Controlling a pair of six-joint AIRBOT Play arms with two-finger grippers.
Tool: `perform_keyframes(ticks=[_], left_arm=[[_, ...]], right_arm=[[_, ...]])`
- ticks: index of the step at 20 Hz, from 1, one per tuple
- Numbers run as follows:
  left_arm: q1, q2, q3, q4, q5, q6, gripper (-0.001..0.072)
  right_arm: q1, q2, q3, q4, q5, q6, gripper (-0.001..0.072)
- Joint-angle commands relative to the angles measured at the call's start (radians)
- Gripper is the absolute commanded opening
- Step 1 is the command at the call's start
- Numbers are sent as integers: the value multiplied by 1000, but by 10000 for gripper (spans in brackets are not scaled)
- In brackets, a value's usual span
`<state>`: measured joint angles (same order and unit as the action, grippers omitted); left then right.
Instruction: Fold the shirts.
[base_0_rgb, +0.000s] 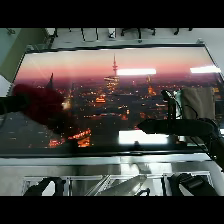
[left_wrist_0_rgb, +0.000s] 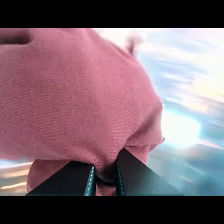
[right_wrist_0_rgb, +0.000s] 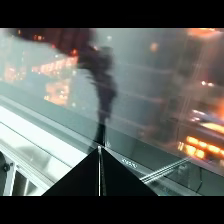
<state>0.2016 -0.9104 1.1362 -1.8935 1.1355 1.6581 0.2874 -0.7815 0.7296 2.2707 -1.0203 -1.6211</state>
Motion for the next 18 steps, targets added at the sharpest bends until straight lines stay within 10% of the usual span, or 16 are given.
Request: perform_keyframes(ticks=[1, 6, 8, 9, 10, 12, 18], left_arm=[[-345, 80, -84, -92, -71, -56, 15], [-639, -87, -224, -95, -280, -180, 34], [-663, -159, -179, -99, -265, -194, 663], [-652, -185, -132, -99, -206, -220, 704], [-627, -204, -68, -97, -121, -219, 704], [-542, -219, 48, -95, 48, -190, 704], [-248, -32, -153, -93, 213, -155, 704]], right_arm=[[0, 0, 0, 1, 0, 0, 19], [0, -2, 0, 5, -1, 1, 19], [0, -1, 0, 18, -3, 1, 19], [-1, 0, 0, 25, -4, 2, 25], [-6, 0, 1, 30, -4, 2, 38], [-49, 0, 8, 31, -4, 23, 384], [-263, -66, 9, 24, -109, -56, 412]])
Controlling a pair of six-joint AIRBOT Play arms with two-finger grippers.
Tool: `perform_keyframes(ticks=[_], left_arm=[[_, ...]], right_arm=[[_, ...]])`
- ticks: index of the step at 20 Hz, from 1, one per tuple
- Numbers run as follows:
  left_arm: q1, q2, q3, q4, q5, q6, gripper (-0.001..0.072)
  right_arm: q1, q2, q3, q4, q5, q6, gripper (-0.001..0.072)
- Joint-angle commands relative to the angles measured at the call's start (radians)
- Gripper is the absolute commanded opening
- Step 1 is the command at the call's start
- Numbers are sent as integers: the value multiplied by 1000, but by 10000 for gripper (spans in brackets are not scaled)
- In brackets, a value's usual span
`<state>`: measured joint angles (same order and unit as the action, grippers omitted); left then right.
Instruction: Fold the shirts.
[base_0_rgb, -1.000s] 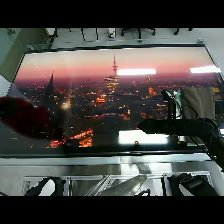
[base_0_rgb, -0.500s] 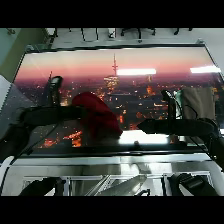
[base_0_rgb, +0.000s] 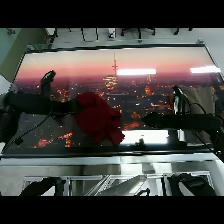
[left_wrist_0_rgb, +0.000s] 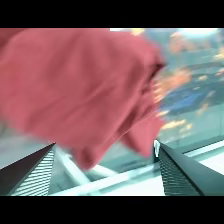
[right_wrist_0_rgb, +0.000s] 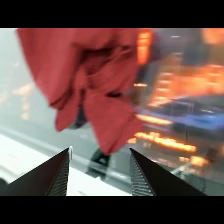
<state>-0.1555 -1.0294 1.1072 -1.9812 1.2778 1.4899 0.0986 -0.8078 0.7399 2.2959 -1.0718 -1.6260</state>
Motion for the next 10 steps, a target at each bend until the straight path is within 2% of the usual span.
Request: perform_keyframes(ticks=[1, 5, 7, 10], left_arm=[[114, 134, -237, -12, 17, 13, 704], [4, 210, -616, -190, -325, 19, 703], [-107, 167, -692, -245, -476, 20, 703], [-271, 40, -686, -263, -589, 20, 703]], right_arm=[[-66, -71, -7, -2, -56, -54, 412], [76, -274, -23, 29, 33, -117, 410], [165, -372, -23, 70, 113, -148, 410], [284, -490, -16, 77, 219, -163, 411]])
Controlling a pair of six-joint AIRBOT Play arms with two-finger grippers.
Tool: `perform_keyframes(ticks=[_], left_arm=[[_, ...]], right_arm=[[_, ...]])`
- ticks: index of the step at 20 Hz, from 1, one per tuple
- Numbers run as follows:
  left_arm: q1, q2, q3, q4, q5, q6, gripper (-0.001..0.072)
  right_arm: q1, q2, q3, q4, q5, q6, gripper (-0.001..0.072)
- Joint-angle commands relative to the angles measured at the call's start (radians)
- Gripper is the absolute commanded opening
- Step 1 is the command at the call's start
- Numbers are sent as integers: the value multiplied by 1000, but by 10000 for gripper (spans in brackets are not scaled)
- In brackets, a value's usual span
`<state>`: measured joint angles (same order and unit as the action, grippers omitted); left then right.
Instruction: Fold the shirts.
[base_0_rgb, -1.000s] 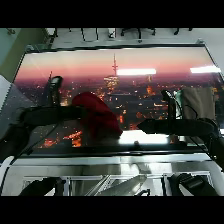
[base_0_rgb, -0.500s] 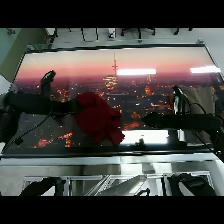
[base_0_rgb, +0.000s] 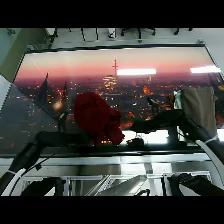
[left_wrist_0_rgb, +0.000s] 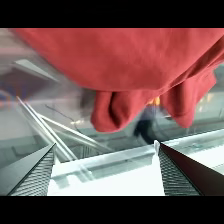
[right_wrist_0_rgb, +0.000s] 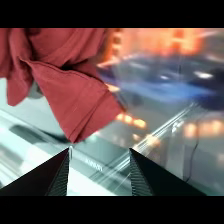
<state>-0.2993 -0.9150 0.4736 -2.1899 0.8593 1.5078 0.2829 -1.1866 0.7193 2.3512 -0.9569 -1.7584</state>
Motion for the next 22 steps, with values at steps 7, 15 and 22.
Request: perform_keyframes(ticks=[7, 15, 22], left_arm=[[-185, -341, 124, -13, -178, 2, 634], [-134, -329, 195, 0, -123, 10, 110], [-134, -238, 195, 1, -134, 19, 16]], right_arm=[[200, -234, 86, 21, 225, -52, 410], [208, -320, 171, 22, 232, -53, 354], [261, -357, 225, 28, 230, -101, 16]])
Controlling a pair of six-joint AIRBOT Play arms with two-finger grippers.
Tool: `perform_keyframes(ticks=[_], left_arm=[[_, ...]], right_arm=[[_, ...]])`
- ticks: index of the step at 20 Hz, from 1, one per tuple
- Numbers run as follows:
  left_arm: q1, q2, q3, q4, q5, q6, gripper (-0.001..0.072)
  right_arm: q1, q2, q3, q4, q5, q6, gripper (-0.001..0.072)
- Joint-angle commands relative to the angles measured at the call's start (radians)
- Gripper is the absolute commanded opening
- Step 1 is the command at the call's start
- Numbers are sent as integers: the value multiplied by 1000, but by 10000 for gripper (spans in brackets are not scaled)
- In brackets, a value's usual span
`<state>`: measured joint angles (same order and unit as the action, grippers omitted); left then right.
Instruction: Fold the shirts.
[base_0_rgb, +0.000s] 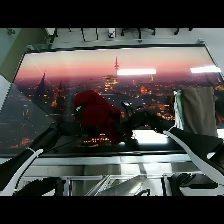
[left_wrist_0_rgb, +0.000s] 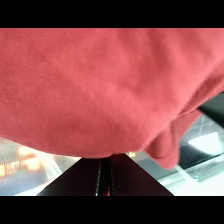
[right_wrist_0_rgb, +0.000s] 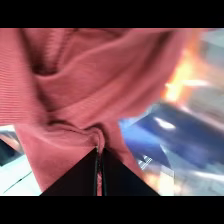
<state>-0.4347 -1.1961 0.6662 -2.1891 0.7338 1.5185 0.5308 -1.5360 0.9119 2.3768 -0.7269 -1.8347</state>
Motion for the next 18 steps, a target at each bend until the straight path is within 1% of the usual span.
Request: perform_keyframes(ticks=[1, 3, 5, 7, 10, 12, 14, 16, 17, 18], left_arm=[[1, 82, 3, 0, -17, 14, 16], [8, 177, 45, 30, -8, 15, 15], [48, 298, 166, 57, 47, 18, 15], [96, 397, 349, 71, 89, 18, 15], [146, 463, 744, 77, 124, 18, 14], [151, 428, 1049, 77, 156, 19, 14], [151, 338, 1378, 77, 240, 18, 15], [151, 235, 1652, 77, 291, 13, 15], [151, 196, 1734, 77, 301, -10, 14], [151, 168, 1770, 76, 317, -27, 15]], right_arm=[[10, 1, 60, 2, -6, -25, 16], [-12, 50, 141, 2, -37, -29, 15], [-60, 144, 266, 2, -81, -29, 14], [-117, 260, 437, -1, -109, -29, 14], [-183, 404, 781, -2, -135, -49, 14], [-186, 457, 1022, -39, -141, -51, 14], [-186, 489, 1227, -82, -146, -51, 14], [-186, 542, 1304, -176, -109, -51, 14], [-186, 571, 1303, -228, -98, -46, 14], [-186, 594, 1302, -299, -107, -19, 14]])
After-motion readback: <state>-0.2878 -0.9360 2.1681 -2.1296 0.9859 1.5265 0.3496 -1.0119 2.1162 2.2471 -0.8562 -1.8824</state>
